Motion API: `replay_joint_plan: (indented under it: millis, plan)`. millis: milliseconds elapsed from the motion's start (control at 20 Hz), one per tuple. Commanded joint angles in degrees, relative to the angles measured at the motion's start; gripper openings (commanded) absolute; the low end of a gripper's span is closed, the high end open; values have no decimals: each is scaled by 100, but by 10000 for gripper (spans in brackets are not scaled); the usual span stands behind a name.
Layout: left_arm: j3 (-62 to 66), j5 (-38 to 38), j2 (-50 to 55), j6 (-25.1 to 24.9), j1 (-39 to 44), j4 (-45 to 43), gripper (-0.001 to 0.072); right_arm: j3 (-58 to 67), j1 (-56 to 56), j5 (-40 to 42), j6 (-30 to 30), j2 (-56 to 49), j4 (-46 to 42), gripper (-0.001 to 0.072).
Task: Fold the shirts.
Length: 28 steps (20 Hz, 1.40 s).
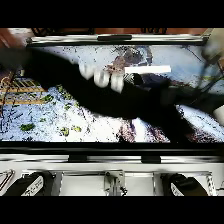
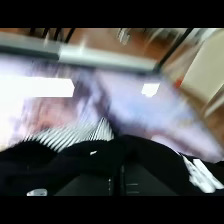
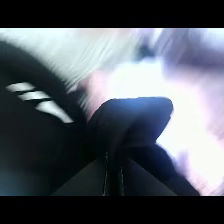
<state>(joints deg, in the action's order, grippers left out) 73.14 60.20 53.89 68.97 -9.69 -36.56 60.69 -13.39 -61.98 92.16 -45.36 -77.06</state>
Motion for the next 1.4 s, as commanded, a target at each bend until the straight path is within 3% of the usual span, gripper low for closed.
replay_joint_plan:
  millis: [0,150,200,250,400,500,650,750,850,1050,1350]
  plan:
    - [-1408,752,24,446,-13,-1545,50,-2306,-1021,614,299,341,1473,68]
    - [-2197,774,24,446,-323,-1792,51,-2907,-2039,1056,446,-22,1810,97]
    - [-2282,815,24,444,-455,-1792,51,-2855,-2173,1080,437,-140,1805,278]
    - [-2308,905,24,439,-562,-1792,51,-2763,-2173,1099,334,-203,1805,509]
    - [-2308,1451,24,310,-754,-1864,51,-2144,-1733,1141,251,-210,1161,511]
    - [-2315,1862,24,313,-752,-2402,51,-1467,-1204,1303,256,-210,568,511]
    - [-2500,2164,22,433,-754,-3088,50,-608,-334,1963,691,-533,358,543]
    - [-2719,2098,24,426,-741,-3060,51,-166,-22,1886,546,-1279,656,550]
    - [-2876,2039,22,422,-741,-2959,51,190,81,1836,310,-2267,1226,661]
    - [-2929,1954,17,352,-743,-2822,51,1211,68,1263,-350,-4310,2914,661]
    - [-2929,1401,20,358,-741,-2793,51,2612,66,664,-90,-5987,3471,661]
